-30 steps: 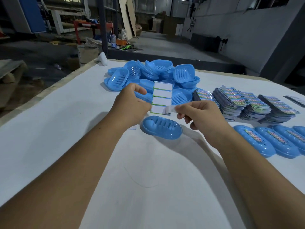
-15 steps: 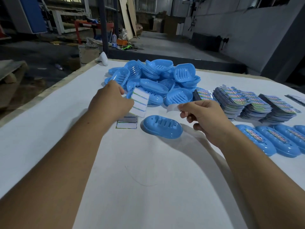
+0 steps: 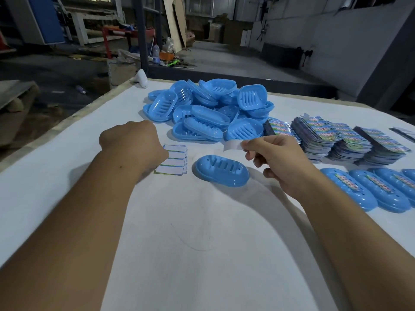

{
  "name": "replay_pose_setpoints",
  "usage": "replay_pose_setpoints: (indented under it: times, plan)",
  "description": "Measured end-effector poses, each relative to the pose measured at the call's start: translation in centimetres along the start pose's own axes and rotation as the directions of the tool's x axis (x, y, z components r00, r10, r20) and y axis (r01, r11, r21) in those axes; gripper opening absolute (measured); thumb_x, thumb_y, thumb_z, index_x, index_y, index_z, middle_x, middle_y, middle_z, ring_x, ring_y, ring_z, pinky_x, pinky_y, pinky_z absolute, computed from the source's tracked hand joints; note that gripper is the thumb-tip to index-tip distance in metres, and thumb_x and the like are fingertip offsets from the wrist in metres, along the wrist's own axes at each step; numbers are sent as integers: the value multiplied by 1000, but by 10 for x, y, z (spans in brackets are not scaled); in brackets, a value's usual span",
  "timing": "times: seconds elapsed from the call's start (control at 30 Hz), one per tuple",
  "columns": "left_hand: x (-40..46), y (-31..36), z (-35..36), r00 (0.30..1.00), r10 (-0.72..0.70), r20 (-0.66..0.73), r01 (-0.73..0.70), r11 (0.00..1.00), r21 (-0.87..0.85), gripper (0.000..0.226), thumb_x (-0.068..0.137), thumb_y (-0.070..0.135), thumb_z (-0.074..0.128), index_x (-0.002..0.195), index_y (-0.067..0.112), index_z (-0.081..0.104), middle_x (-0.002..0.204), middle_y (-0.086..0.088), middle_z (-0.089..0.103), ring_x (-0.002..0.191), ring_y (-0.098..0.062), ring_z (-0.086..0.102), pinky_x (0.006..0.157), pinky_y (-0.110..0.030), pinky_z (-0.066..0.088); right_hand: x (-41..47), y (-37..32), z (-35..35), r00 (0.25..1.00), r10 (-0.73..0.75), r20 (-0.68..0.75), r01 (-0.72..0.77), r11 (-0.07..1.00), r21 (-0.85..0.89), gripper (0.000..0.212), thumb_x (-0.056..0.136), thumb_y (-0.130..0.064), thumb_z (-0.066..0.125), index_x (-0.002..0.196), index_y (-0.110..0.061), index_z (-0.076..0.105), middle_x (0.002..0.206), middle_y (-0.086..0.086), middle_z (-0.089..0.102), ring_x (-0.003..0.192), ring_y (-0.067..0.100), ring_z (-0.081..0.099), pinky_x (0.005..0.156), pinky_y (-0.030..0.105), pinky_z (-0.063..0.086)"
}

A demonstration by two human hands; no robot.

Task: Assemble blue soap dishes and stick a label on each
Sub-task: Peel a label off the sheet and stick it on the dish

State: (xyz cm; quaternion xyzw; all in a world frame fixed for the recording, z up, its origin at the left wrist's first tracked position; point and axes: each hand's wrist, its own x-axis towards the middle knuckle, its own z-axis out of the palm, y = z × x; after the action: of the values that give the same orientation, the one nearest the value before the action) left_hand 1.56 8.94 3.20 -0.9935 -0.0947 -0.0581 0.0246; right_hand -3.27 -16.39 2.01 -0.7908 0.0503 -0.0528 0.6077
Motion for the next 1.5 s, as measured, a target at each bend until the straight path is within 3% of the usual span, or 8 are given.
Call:
replay_pose_setpoints:
  times: [0.13,0.27,0.53,0.83,1.0,1.13,1.27,1.5]
  plan:
    - [-3,7,-6,998,46,-51,-60,943,-326,21,84,43,68,89,23,69,82,0,69,73,-18,61,59,-31,47,-1,1,4,999,-45,-30,44,998,-33,24,78,-32,77,58,-21,70,65,-4,68,53,7,50,42,18,36]
    - [-17,37,-10,968,242,-72,-205,589,-782,29,81,34,73,78,5,73,62,-1,59,55,-12,45,57,-26,46,-1,2,10,988,-128,-91,117,987,-109,23,78,-28,76,57,-22,71,60,-7,67,49,2,49,42,12,35]
    - [-32,57,-1,919,395,-9,-166,367,-915,26,81,43,78,84,17,77,56,9,49,42,-5,39,38,-12,33,-4,1,13,968,-227,-110,213,969,-124,20,80,-20,77,64,-10,73,58,-1,63,45,3,44,44,11,35]
    - [-36,60,0,909,416,-7,-157,327,-932,6,83,43,76,81,39,80,90,-1,77,86,-13,71,70,-24,48,-4,1,11,967,-246,-60,240,966,-92,20,81,-24,80,65,-14,75,58,-4,66,47,0,47,43,11,35]
    - [-35,58,-2,927,374,16,-129,361,-923,17,80,48,77,82,32,81,56,5,62,42,1,46,40,-13,35,-4,3,8,966,-256,31,258,962,-89,20,90,-29,77,75,-16,80,73,7,73,53,5,46,44,13,35]
    - [-33,57,-3,944,329,-22,-142,347,-927,23,74,52,82,79,30,81,74,9,75,47,6,54,38,-10,36,-4,3,11,964,-259,59,263,961,-85,20,96,-26,70,80,-18,80,76,0,75,53,6,48,46,13,38]
    - [-29,58,-1,963,266,-26,-127,370,-920,18,80,38,80,78,20,81,45,9,53,40,-1,44,35,-8,32,2,6,9,974,-205,-99,187,968,-167,24,88,-33,76,70,-18,78,77,17,71,57,13,46,51,23,37]
    - [-27,58,3,965,262,-30,-129,370,-920,29,80,32,76,84,3,76,55,0,40,44,-8,30,37,-14,28,4,7,7,981,-152,-123,129,975,-180,20,80,-40,79,70,-23,77,81,19,70,60,17,46,53,30,36]
